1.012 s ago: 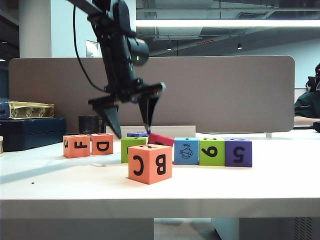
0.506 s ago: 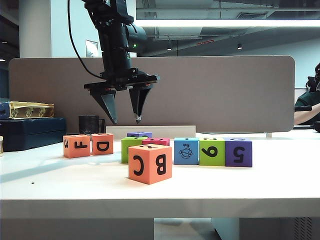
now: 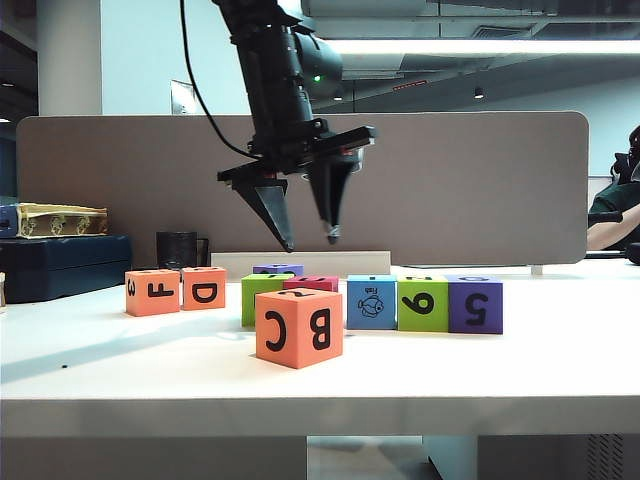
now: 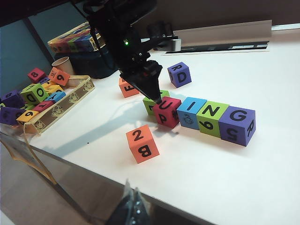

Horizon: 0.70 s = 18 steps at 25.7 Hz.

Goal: Select the appropriate blocks from the scattered letter blocks on the table and arrange them in a row to spell out "TURING".

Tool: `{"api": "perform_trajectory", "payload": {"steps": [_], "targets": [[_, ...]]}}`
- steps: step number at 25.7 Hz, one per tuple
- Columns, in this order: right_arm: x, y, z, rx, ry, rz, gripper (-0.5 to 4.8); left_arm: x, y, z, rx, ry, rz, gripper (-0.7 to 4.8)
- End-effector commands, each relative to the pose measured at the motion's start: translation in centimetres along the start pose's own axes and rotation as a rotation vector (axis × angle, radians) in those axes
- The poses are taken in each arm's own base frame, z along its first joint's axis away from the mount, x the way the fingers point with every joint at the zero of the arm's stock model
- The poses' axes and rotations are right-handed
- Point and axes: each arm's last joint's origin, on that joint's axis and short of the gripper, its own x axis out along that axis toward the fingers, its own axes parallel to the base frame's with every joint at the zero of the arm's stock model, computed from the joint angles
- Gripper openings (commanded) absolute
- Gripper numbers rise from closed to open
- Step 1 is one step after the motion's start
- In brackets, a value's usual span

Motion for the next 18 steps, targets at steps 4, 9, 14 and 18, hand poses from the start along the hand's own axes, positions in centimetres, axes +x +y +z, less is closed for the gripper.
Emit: {"api": "perform_trajectory", "payload": {"steps": [4, 9, 14, 18], "targets": [[-0.2, 0.2, 0.1, -0.018, -0.021, 0.001, -0.01, 0.2, -1.7, -0.1, 0.056, -0.002, -0.017, 2.32], [-0.2, 0.2, 0.1, -0.018, -0.022, -0.002, -0.01, 1.0, -2.1, -0.4, 0.061, 0.034, -0.017, 2.32], [-0.2, 0.1, 0.1, -0.018, -0.022, -0.006, -0.01, 2.1, -2.0, -0.6, 0.058, 0.059, -0.015, 2.32], [-0.2, 0.1, 0.1, -0.018, -0.022, -0.006, -0.01, 3.2, -1.8, -0.6, 0.057, 0.060, -0.015, 2.32]]}}
